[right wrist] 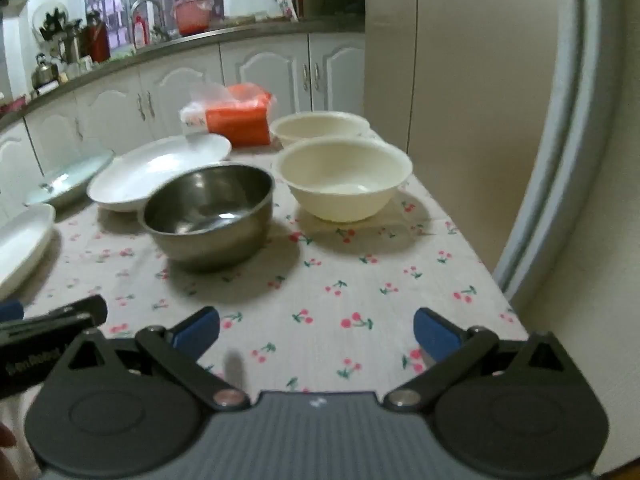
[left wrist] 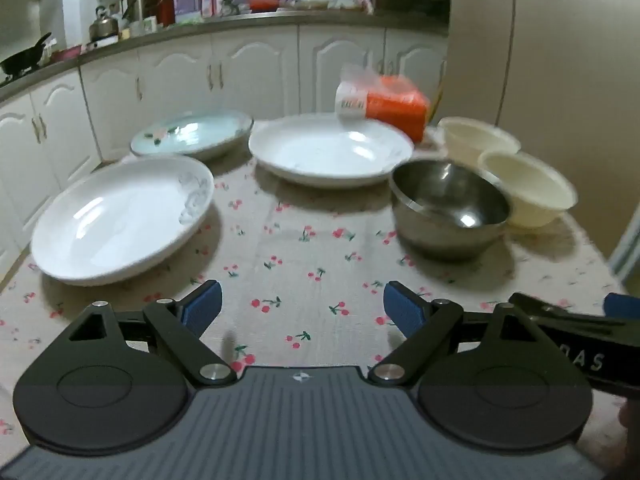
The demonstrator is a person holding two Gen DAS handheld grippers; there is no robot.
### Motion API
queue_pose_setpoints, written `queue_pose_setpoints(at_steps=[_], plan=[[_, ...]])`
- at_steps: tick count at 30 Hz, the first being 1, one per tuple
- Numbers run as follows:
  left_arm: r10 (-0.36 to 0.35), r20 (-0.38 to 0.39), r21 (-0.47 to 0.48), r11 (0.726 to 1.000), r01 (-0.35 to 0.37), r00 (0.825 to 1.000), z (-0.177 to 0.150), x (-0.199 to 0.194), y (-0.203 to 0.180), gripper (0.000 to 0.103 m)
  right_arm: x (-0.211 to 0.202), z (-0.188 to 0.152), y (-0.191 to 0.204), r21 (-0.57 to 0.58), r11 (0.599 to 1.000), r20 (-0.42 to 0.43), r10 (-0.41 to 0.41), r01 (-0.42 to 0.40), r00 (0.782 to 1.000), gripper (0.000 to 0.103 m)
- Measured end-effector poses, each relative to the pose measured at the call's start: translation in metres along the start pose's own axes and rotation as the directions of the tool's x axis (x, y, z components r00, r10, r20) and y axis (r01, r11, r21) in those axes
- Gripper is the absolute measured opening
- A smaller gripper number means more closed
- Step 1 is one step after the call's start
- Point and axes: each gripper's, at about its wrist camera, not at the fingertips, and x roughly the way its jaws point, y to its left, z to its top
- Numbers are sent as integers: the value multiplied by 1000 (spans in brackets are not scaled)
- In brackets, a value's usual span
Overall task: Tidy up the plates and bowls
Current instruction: 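Move both tools toward the white plate with grey floral print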
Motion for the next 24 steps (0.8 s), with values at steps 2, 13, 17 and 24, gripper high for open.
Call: queue_pose_setpoints(at_steps=[2,13,17,24], plan=[[-6,10,11,1000,6,1000,3,-18,7,103,-17,1,2,3,1000,29,2,-2,1000,102],[33,122,56,998,-40,992,23,-114,59,103,-114,21,23,7,1000,190,23,-25,981,102],[59,146,45,997,-67,988,24,-130,74,103,-136,26,38,-9,999,209,48,-48,977,102],[124,177,12,992,-128,976,21,-137,89,103,-163,31,66,-71,994,244,99,-84,965,102]])
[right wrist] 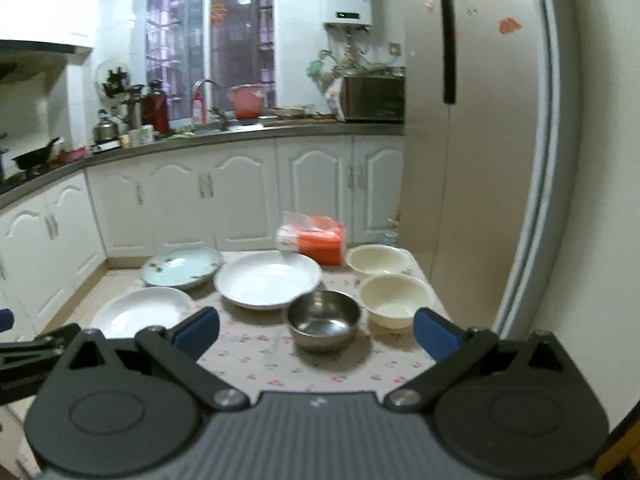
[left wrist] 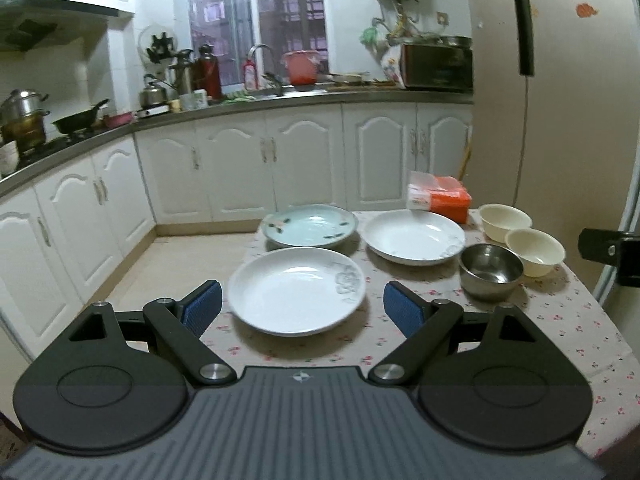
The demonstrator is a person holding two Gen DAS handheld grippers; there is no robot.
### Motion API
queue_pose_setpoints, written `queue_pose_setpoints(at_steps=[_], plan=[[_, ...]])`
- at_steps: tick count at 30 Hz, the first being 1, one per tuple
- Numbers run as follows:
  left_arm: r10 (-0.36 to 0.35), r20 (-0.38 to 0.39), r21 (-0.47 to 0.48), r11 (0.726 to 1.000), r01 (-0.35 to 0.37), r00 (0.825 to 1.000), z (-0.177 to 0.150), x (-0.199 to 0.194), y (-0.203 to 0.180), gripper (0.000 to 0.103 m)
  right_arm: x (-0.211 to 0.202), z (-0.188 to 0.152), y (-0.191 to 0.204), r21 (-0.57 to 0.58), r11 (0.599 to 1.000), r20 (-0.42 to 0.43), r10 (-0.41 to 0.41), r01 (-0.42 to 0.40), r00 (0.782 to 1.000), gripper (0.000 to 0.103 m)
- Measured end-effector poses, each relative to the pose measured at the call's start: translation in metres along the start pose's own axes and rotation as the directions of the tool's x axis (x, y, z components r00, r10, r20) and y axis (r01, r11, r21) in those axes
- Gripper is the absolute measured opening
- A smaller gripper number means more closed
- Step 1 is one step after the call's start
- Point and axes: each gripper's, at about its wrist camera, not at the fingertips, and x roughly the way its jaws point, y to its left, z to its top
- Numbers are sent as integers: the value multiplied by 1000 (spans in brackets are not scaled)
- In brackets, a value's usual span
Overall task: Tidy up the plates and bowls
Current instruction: 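Move both tools toward the white plate with grey floral print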
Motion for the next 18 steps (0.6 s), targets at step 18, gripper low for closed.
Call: queue_pose_setpoints(at_steps=[18], plan=[[163,9,-111,981,-161,987,-5,-11,3,103,-20,-12,59,-104,987,16,125,-123,992,102]])
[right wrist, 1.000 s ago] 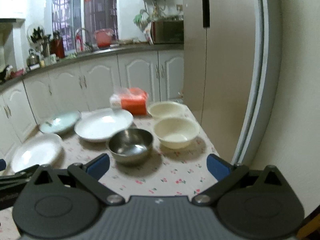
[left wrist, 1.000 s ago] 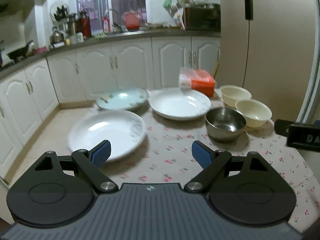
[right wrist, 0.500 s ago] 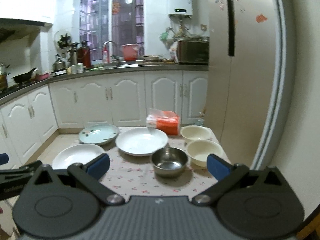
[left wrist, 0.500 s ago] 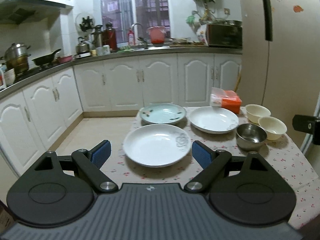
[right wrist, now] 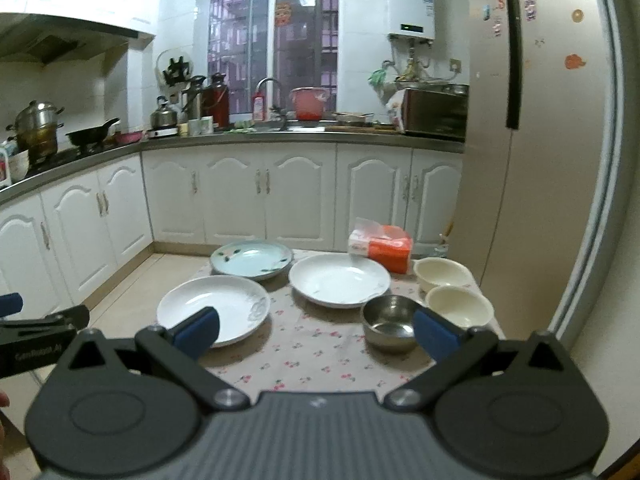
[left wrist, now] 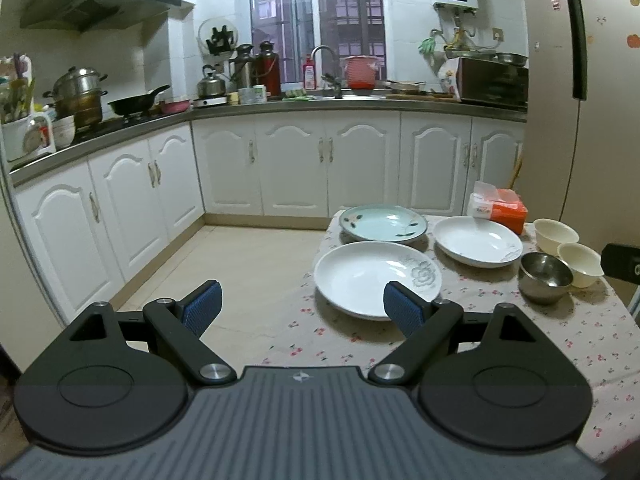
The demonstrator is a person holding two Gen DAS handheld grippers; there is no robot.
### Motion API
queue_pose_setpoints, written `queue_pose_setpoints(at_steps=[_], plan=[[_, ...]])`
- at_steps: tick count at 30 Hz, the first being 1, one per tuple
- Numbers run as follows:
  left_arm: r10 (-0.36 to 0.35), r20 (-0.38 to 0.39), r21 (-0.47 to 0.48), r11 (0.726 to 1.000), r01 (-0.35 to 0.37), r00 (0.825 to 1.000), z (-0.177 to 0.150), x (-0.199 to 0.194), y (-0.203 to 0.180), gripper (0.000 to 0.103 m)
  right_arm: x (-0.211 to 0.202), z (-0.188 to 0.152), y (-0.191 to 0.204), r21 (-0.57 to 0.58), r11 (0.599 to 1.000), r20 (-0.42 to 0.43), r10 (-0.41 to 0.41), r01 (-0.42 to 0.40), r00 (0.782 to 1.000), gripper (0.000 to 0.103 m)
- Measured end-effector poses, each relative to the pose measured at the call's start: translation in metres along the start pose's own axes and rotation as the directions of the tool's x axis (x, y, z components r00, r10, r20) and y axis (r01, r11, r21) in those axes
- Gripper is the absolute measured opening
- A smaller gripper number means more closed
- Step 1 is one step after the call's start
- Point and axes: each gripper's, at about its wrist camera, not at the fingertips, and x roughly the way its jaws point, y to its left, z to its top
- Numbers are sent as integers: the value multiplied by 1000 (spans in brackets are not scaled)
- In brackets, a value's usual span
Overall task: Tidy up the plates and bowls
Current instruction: 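Move both tools toward the white plate with grey floral print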
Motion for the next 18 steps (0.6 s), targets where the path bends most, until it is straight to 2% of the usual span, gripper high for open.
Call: queue_pose_setpoints(at_steps=[12,18], plan=[[45,-19,-36,998,-45,999,-4,2,-11,103,-8,-8,17,-34,995,4,99,-99,995,102],[25,-31,-23,999,-25,999,-8,-2,-17,103,-9,-12,15,-58,994,8,92,-91,996,102]])
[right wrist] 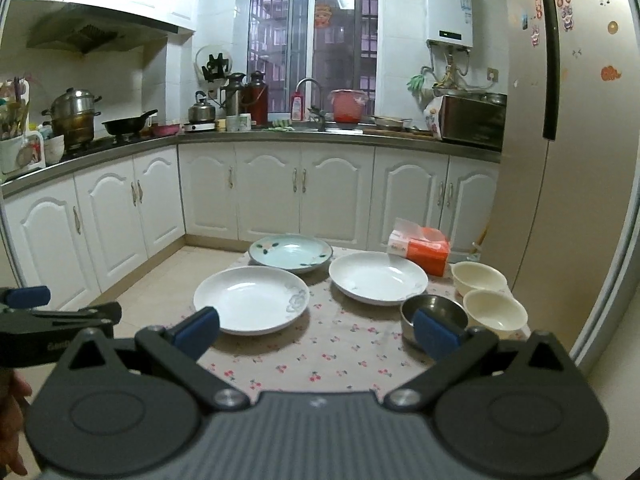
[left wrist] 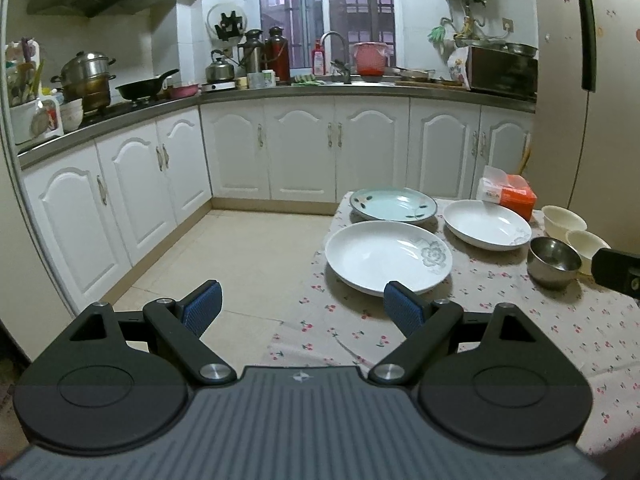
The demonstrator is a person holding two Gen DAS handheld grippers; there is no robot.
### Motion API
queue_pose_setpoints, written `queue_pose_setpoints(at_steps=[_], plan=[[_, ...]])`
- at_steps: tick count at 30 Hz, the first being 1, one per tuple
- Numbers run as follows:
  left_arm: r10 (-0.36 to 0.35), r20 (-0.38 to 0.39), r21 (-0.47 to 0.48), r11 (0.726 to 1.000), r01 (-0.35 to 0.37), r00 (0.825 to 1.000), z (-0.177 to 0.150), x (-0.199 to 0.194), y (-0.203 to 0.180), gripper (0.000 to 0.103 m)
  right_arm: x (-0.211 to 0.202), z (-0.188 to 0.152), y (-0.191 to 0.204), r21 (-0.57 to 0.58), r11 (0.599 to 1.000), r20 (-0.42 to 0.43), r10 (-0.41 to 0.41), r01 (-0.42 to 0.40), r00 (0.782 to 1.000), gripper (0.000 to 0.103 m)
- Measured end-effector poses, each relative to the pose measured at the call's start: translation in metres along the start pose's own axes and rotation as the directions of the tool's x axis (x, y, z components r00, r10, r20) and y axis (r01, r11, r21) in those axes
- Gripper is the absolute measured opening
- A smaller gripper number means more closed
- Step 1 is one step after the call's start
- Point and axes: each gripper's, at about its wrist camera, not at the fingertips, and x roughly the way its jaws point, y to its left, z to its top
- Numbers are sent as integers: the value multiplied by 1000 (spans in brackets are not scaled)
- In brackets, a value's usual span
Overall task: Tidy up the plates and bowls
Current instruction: 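Move both tools toward the white plate with grey floral print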
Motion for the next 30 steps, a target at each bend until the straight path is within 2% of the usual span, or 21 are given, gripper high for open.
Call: queue_pose_setpoints(at_steps=[13,20,23,26,30], plan=[[-77,-38,76,994,79,996,-11,-8,-24,103,2,-33,-49,77,995,-50,-53,57,997,102],[-136,-62,110,984,142,989,-19,-15,-43,103,-2,-49,-78,116,989,-80,-82,91,993,102],[-183,-57,112,976,188,981,-24,-18,-47,103,-3,-54,-90,135,986,-78,-88,98,993,102],[-225,-32,103,968,227,974,-29,-18,-45,103,3,-59,-99,138,986,-82,-81,92,993,102],[-219,-32,120,968,221,975,-29,-6,-43,103,15,-63,-105,173,984,-95,-30,47,995,102]])
